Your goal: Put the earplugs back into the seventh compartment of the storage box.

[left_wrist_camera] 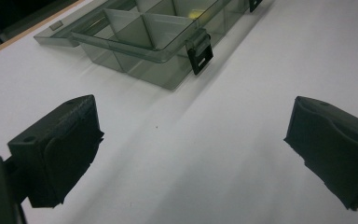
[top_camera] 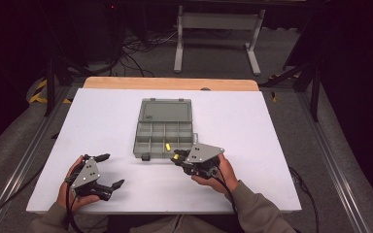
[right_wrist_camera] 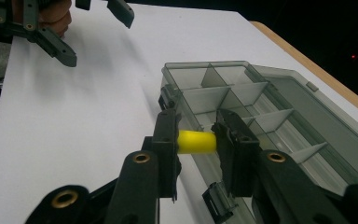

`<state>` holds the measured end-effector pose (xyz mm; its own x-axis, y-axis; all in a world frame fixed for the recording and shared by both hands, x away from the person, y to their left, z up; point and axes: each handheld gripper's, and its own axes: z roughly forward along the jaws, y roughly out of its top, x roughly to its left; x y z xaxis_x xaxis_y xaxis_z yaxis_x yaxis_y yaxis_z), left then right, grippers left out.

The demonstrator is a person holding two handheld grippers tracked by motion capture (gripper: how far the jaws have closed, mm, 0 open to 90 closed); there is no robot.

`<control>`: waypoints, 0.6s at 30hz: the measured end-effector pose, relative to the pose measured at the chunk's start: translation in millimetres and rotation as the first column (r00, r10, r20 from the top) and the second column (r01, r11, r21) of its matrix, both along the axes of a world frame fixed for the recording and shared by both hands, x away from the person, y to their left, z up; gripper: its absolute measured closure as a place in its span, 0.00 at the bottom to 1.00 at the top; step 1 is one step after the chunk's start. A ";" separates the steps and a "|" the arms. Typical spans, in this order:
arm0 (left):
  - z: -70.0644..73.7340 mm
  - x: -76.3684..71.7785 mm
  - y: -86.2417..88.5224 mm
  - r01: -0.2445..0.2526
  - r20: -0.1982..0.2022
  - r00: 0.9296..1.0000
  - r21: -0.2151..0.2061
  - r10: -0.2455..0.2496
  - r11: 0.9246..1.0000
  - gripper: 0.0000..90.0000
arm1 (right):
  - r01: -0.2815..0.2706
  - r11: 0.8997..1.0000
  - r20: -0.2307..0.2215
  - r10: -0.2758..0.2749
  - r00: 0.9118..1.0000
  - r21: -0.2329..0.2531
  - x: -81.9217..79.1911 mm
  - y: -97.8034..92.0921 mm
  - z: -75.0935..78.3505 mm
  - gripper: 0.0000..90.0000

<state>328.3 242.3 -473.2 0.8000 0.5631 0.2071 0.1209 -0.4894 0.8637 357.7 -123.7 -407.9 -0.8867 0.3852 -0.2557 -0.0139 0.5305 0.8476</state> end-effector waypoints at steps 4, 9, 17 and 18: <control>-0.1 0.1 0.0 0.000 -0.001 1.000 0.000 0.000 1.000 0.04 | 0.011 1.000 0.006 -0.011 1.000 0.001 1.3 -2.3 1.0 0.79; -0.3 0.2 -0.1 0.000 -0.001 1.000 0.001 0.000 1.000 0.04 | 0.022 1.000 0.010 -0.022 1.000 0.005 3.6 -4.8 1.9 0.79; -0.6 0.4 -0.6 0.000 -0.003 1.000 0.005 0.000 1.000 0.04 | 0.048 0.999 0.012 -0.048 0.999 0.008 10.5 -7.8 2.1 0.78; -0.6 0.4 -0.8 0.002 -0.003 1.000 0.007 -0.002 1.000 0.04 | 0.053 0.999 0.010 -0.053 0.999 0.012 12.7 -8.0 2.0 0.78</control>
